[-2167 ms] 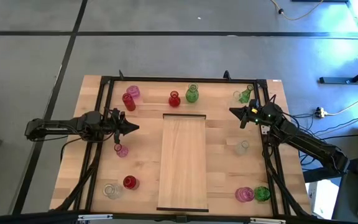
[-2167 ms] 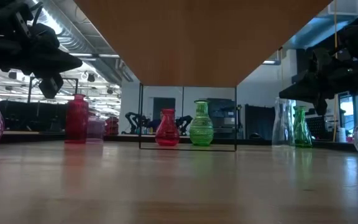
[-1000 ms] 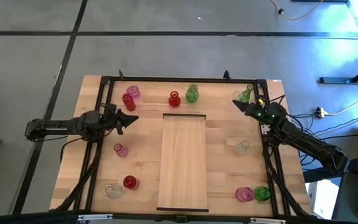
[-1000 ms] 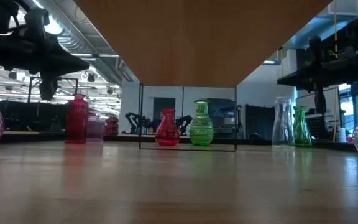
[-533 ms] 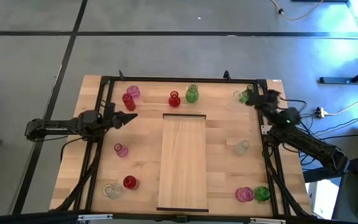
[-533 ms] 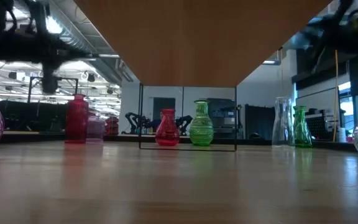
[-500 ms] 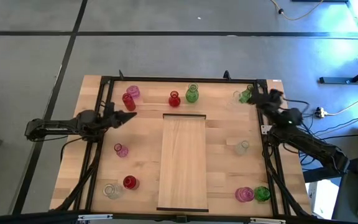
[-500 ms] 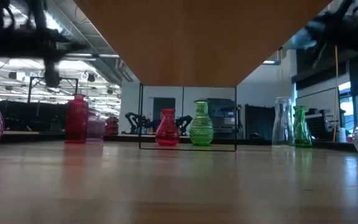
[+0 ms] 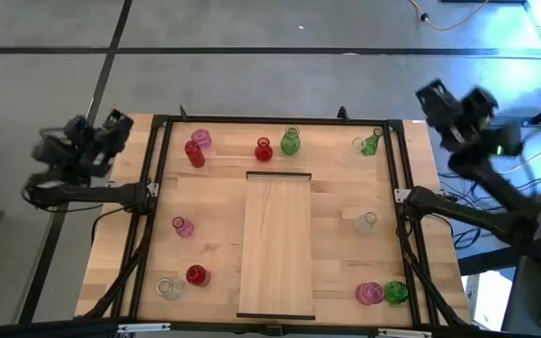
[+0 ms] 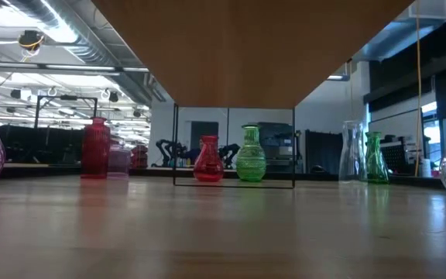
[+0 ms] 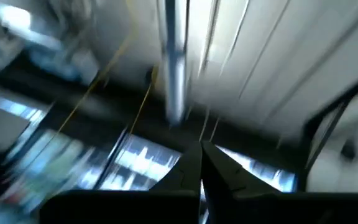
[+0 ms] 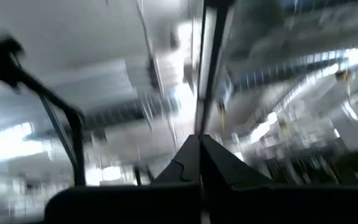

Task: Sort vases onto shelf
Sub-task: Put the top left red vase on the shelf

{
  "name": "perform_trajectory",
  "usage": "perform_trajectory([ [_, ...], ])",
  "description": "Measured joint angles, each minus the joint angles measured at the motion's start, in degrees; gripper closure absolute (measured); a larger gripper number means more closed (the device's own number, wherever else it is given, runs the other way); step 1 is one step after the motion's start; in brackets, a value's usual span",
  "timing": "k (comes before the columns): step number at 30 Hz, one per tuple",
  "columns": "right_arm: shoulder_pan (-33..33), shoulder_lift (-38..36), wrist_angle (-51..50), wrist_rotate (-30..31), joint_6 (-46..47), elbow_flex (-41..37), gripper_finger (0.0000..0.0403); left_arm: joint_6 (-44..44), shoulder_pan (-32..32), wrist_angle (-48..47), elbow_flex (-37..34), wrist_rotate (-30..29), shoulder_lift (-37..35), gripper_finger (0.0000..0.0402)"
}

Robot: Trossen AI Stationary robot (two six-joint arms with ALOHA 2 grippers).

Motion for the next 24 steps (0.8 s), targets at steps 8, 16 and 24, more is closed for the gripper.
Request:
perform_trajectory([
  [8,0.00,20.53,-37.93,-14.22,-17.13,30.73,0.0402,1.17,0.02,-54.81,29.53,-15.74,22.16,0.0401],
  [16,0.02,28.94,-39.57,-22.42,-18.14,37.60,0.0402,-2.36,4.16,-73.68,35.55,-22.89,37.51,0.0337],
  [24,0.73,29.41,-34.17,-26.87,-17.72,37.60,0.0402,-6.37,23.17,-84.66,35.46,-3.86,44.05,0.0196],
])
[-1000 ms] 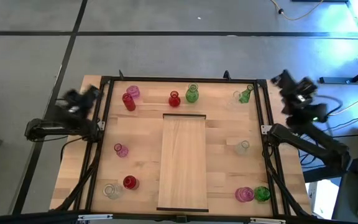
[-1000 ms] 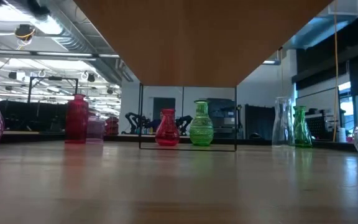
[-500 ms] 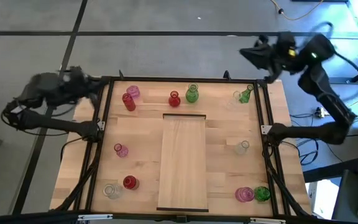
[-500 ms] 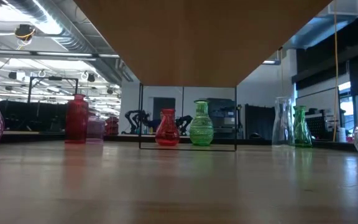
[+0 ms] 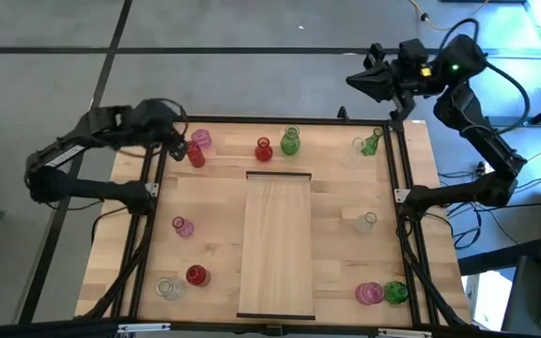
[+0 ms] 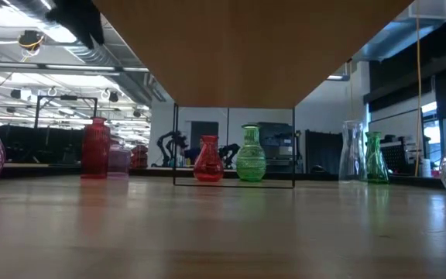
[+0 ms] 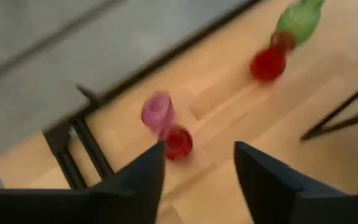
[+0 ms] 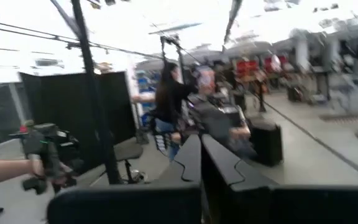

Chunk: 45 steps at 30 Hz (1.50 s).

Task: Sort vases onto shelf
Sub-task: Put the top left red vase on the shelf

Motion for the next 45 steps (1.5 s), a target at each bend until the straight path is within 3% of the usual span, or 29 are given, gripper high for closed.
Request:
perform_trajectory([
  [6,0.82,0.04,3.33,-0.04,0.92,0.00,0.0402,9.11,14.44,2.41,-0.14,6.86,7.79,0.0122],
  [13,0.79,0.04,1.41,-0.98,1.53,0.00,0.0402,13.01,23.34,-1.35,-0.16,23.33,14.63,0.0111],
  [22,0.80,0.04,0.35,-2.59,1.14,0.00,0.0402,12.30,22.88,-2.78,-0.16,22.20,21.07,0.0119],
  [32,0.80,0.04,0.34,-3.91,1.77,0.00,0.0402,13.37,21.65,-3.16,-0.16,16.33,27.96,0.0120],
  [38,0.80,0.04,0.37,-4.30,2.73,-0.02,0.0402,14.10,23.60,-2.79,-0.63,19.25,28.63,0.0120],
  [45,0.80,0.04,0.37,-4.15,2.67,-0.02,0.0402,14.50,26.78,-1.58,-6.74,23.68,28.63,0.0120],
])
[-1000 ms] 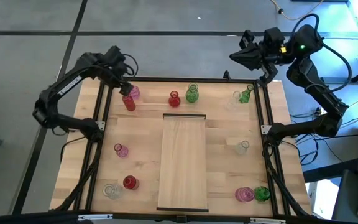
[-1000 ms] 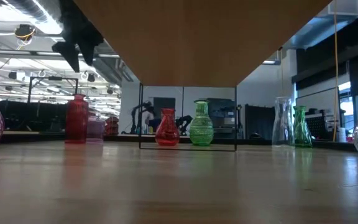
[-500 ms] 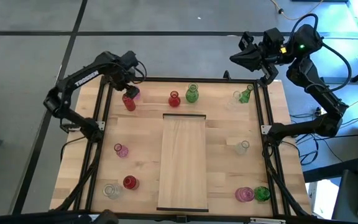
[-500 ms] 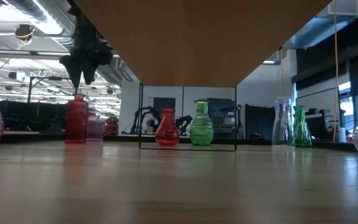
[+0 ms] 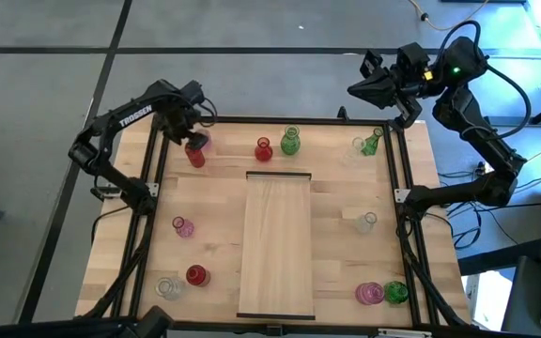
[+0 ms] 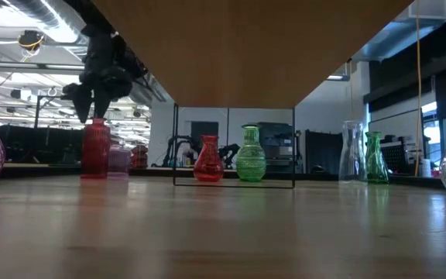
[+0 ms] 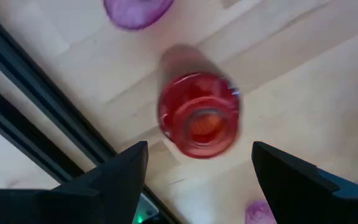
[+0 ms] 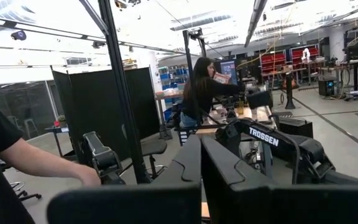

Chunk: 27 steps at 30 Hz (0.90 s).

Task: Sort vases onto shelf
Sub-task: Put the top left red vase on the shelf

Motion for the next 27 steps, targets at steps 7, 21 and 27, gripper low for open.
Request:
perform_trajectory([
  [7,0.00,-0.02,0.00,0.18,0.00,0.00,0.0402,-1.03,-0.55,5.27,-1.99,0.04,-1.47,0.0120],
  [21,0.00,-0.02,-0.04,1.23,-0.05,0.00,0.0402,-2.59,-1.39,5.94,-1.99,0.30,-2.03,0.0120],
  [27,0.00,-0.02,-0.04,1.34,-0.05,0.00,0.0402,-2.64,-1.39,5.78,-1.99,-0.92,-2.05,0.0120],
])
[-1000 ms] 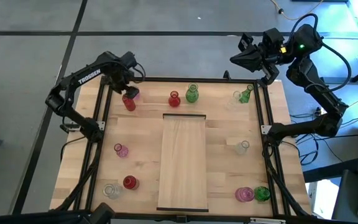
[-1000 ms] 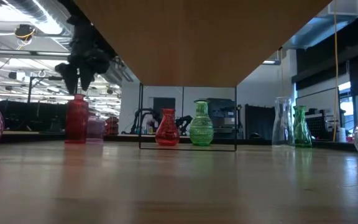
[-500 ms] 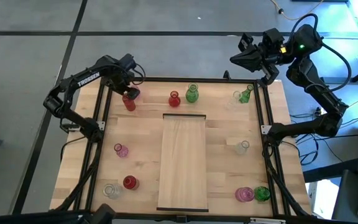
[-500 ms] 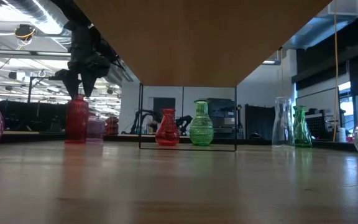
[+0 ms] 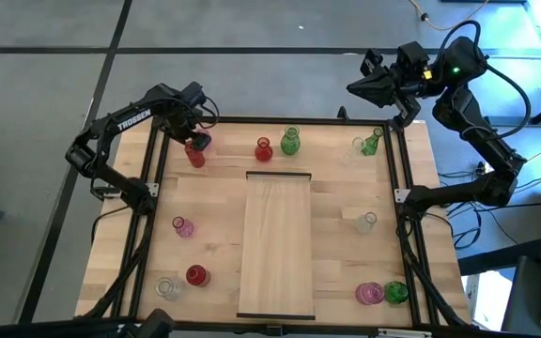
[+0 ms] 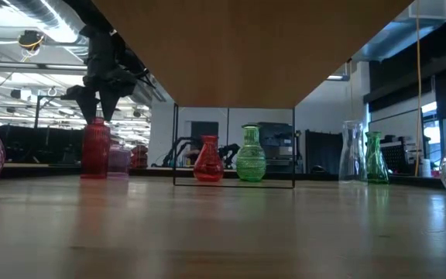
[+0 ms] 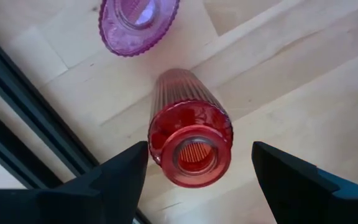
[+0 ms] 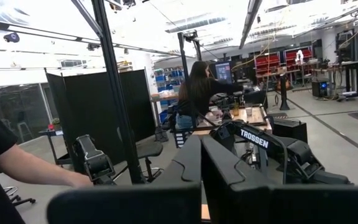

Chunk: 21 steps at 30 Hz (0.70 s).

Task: Sort vases onto shelf
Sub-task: Put the top left red vase on the shelf

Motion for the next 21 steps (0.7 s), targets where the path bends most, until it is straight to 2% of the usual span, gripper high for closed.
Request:
perform_trajectory([
  [4,0.00,0.00,0.00,0.04,0.00,0.00,0.0402,-0.15,0.00,0.00,0.00,-0.28,-0.01,0.0132],
  [21,0.00,0.00,-1.64,0.09,-0.02,-0.02,0.0402,0.18,0.00,0.17,0.00,-0.41,-0.09,0.0237],
])
